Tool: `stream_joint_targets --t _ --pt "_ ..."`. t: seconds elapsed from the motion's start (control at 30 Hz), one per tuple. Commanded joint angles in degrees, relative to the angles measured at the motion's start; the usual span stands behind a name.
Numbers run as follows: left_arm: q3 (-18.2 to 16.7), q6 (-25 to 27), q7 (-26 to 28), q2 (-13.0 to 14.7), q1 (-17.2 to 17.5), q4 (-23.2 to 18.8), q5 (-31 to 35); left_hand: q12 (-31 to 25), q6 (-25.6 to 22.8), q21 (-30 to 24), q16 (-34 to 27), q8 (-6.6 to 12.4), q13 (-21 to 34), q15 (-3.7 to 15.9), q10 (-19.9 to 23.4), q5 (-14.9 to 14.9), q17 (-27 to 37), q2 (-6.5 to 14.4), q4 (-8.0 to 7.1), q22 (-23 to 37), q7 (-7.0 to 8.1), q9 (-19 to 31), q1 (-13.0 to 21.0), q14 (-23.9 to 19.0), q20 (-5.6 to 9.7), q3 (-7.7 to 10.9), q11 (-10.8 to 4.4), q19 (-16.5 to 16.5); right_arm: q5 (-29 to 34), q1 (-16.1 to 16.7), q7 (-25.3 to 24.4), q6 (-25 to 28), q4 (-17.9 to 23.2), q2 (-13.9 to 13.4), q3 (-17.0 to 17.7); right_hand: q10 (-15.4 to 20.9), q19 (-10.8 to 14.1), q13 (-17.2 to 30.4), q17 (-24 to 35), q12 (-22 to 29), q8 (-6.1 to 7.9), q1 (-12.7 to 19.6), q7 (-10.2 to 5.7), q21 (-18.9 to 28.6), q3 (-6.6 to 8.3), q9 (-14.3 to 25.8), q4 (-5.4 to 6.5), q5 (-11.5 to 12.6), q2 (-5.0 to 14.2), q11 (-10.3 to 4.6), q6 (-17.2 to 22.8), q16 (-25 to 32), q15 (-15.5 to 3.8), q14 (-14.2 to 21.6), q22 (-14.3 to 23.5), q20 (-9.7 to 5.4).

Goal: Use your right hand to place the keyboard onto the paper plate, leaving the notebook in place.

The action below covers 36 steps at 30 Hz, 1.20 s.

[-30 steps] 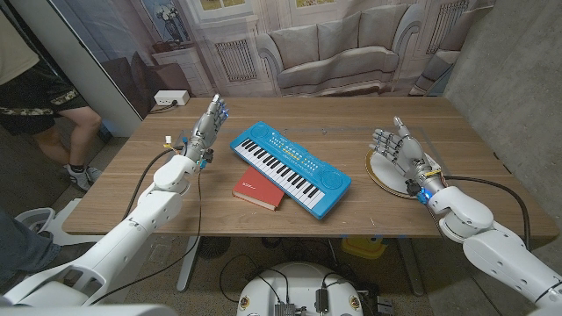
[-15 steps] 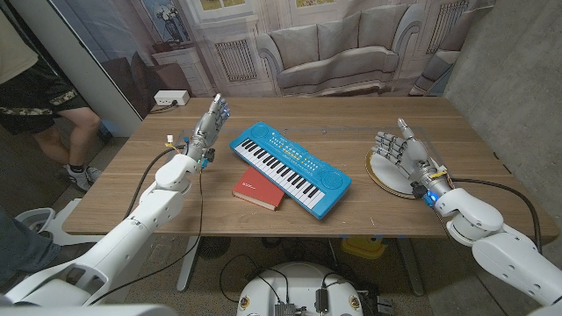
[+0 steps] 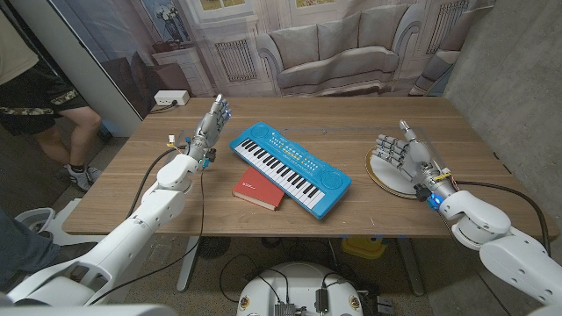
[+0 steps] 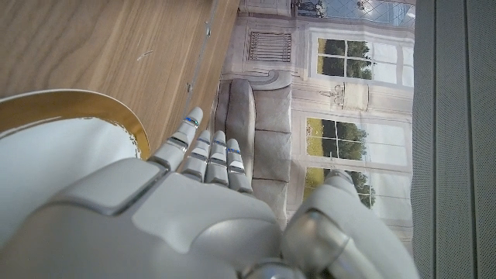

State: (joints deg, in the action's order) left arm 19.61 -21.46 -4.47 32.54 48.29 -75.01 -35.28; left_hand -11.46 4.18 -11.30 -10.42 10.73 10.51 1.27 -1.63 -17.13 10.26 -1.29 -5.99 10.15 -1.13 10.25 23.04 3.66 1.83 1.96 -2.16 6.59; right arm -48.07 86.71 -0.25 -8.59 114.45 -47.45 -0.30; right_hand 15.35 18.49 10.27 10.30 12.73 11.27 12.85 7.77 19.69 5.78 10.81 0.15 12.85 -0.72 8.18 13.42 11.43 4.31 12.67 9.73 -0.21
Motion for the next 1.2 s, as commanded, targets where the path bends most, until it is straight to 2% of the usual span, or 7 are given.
stream_joint_targets --t 0.03,0.43,1.2 --pt "0.05 -0.09 -0.23 0.17 -0.2 -0.04 0.02 0.06 0.3 -0.07 -0.26 0.18 0.22 -0.31 -0.43 0.11 0.13 0.22 0.09 0.11 -0.21 0.33 0.46 0.17 1.89 -0.05 -0.05 -0.05 -0.87 2.27 0.37 2.53 2.09 -0.62 1.88 0.16 0.78 0.3 0.04 0.22 0.47 0.21 0.43 -0.13 -0.24 0.18 -0.24 0.01 0.31 0.28 0.42 0.13 0.05 0.42 0.3 0.15" --pt "-0.09 -0.5 0.16 0.34 0.59 -1.22 0.15 -0.01 0.04 -0.04 -0.32 0.32 0.22 -0.25 -0.3 0.18 0.13 0.31 0.12 0.11 -0.35 0.33 0.56 0.02 1.88 -0.19 0.13 0.04 -2.03 4.63 1.42 4.17 3.48 -0.52 4.05 0.27 1.5 0.31 0.04 0.16 0.44 0.26 0.74 -0.22 -0.3 0.19 -0.29 0.01 0.4 0.56 0.5 0.12 0.29 0.88 0.3 0.28" --pt "-0.44 -0.1 0.66 1.11 1.57 -2.55 0.25 -0.06 -0.16 -0.05 -0.33 0.41 0.23 -0.27 -0.19 0.27 0.14 0.4 0.13 0.11 -0.28 0.33 0.64 -0.01 1.88 -0.41 0.22 0.04 -3.89 6.7 2.99 7.62 5.57 0.01 6.3 1.11 3.85 0.31 0.05 0.2 0.81 0.37 1.34 -0.32 -0.52 0.26 -0.44 -0.02 0.54 1.12 1.87 0.42 0.78 3.09 0.35 0.26"
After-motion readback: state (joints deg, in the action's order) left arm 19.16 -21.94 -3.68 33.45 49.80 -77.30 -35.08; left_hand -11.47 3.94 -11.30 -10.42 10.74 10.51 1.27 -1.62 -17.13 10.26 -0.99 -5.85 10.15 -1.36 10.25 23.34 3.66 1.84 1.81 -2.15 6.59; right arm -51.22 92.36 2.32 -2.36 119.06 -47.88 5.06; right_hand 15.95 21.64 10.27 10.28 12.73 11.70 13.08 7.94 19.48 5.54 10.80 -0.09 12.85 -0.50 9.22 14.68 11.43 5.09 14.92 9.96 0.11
